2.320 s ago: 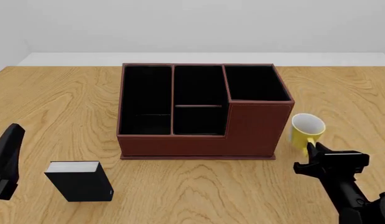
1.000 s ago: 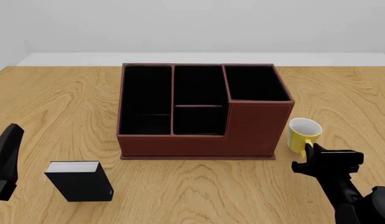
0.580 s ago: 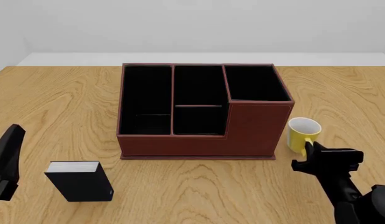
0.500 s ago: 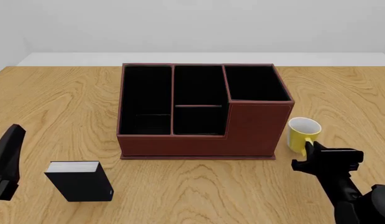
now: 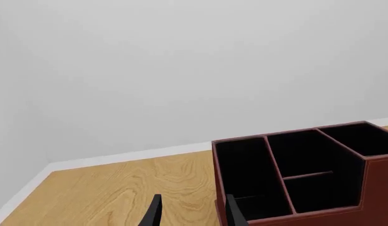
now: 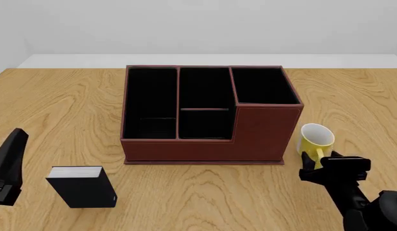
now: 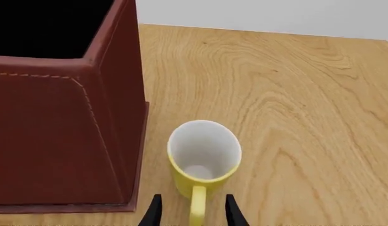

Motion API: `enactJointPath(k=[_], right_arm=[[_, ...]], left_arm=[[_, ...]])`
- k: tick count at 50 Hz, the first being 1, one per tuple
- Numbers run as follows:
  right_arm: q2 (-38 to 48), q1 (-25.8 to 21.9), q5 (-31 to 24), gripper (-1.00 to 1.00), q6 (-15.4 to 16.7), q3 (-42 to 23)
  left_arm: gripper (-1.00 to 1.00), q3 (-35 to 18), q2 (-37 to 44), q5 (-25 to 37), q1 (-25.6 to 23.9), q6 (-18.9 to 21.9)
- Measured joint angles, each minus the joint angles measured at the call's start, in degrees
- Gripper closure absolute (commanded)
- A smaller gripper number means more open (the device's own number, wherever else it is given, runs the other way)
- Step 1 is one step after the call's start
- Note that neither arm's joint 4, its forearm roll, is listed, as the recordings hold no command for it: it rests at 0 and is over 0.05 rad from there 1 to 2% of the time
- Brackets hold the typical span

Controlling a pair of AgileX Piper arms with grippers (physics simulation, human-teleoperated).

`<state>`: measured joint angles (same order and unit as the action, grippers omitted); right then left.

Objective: Pick up the yellow and white mug and place it to the right of the caddy.

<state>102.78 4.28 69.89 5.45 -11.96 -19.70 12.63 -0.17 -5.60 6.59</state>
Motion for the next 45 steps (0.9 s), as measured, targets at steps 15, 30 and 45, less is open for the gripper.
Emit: enactJointPath(k=[15,30,45], right_arm=[[0.3,0.3,0.0,-1.00,0.5,0.4],[-4.4,0.4,0.0,-1.00,1.7,4.3],[-11.6,0.2,0.0,-1.00,3.2,9.4]], left_arm=[[-1.00,0.3,0.2,-0.4,0.1,-0.2],[-1.00,0.4,0.0,-0.4,0.2,-0.7],[-1.00,0.2,-1.7,1.1,0.2,-1.5]])
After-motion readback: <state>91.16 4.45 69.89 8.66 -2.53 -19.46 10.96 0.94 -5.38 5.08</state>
